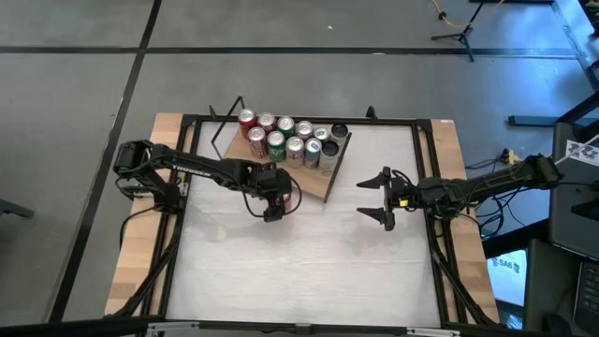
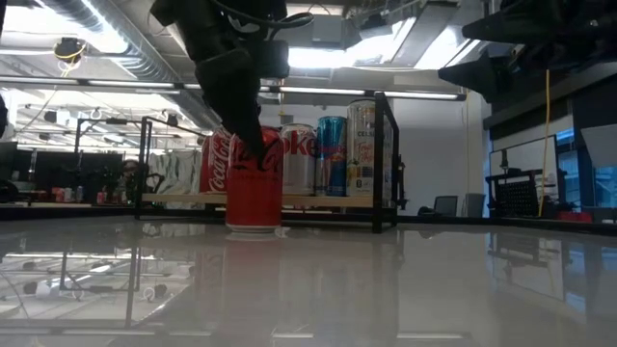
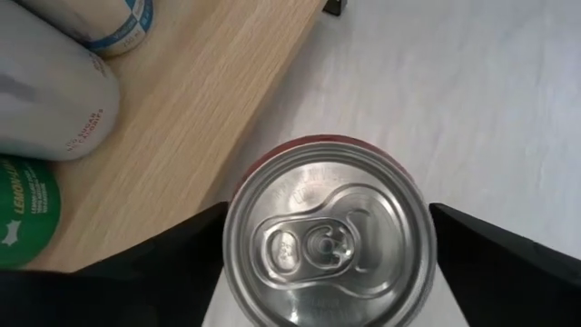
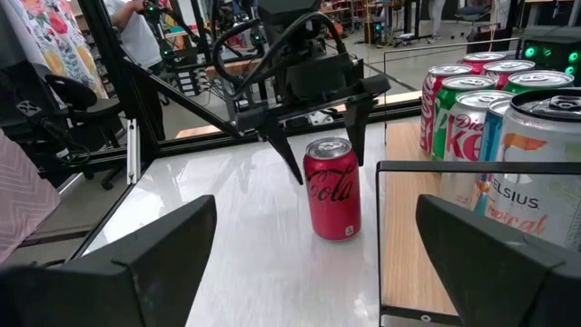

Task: Place canned beverage on shelf
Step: Put the red black soda can on the shelf aligned with the other red black soda can

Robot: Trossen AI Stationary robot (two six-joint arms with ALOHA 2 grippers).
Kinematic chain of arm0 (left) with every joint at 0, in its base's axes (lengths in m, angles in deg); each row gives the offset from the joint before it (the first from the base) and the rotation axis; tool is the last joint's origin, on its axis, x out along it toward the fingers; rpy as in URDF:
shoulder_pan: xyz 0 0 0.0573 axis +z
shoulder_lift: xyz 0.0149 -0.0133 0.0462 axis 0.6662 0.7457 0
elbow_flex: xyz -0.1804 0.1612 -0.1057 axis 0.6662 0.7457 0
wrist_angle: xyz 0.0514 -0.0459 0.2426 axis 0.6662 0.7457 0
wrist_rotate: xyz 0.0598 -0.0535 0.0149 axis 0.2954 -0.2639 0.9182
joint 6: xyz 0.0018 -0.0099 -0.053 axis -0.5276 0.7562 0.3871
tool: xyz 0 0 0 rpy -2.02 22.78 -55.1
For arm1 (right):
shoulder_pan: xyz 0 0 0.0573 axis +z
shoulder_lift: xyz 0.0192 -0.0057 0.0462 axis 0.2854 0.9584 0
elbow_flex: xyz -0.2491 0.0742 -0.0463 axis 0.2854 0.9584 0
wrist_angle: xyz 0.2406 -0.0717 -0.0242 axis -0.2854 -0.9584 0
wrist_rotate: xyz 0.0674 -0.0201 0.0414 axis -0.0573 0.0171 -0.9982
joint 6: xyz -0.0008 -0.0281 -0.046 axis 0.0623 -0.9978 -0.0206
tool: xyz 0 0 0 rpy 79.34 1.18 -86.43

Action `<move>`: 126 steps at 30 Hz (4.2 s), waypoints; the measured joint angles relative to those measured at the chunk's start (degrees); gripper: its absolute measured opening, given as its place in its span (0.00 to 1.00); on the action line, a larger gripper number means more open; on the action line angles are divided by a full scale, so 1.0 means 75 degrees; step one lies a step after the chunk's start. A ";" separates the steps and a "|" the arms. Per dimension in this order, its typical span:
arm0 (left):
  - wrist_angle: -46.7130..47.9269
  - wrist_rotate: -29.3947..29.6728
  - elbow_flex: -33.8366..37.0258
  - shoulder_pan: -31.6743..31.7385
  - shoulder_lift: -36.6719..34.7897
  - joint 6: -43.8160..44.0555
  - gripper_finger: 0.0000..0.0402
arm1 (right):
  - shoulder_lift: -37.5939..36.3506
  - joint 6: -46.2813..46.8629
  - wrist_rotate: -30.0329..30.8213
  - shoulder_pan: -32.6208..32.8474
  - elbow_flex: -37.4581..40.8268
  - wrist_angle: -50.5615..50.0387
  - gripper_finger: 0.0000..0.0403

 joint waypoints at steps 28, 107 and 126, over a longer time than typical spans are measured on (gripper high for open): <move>0.2201 -0.0225 -0.1809 0.0133 -0.0029 -0.0355 0.70 | 0.0000 -0.0002 -0.0003 0.0000 -0.0003 -0.0003 0.92; 0.1402 -0.0374 0.1530 0.4765 -0.3392 -0.1636 0.82 | 0.0003 -0.0003 0.0026 0.0000 -0.0006 -0.0172 0.92; 0.1422 -0.0203 0.1530 0.4765 -0.3392 -0.1619 0.81 | 0.0001 -0.0003 0.0026 0.0000 -0.0006 -0.0175 0.92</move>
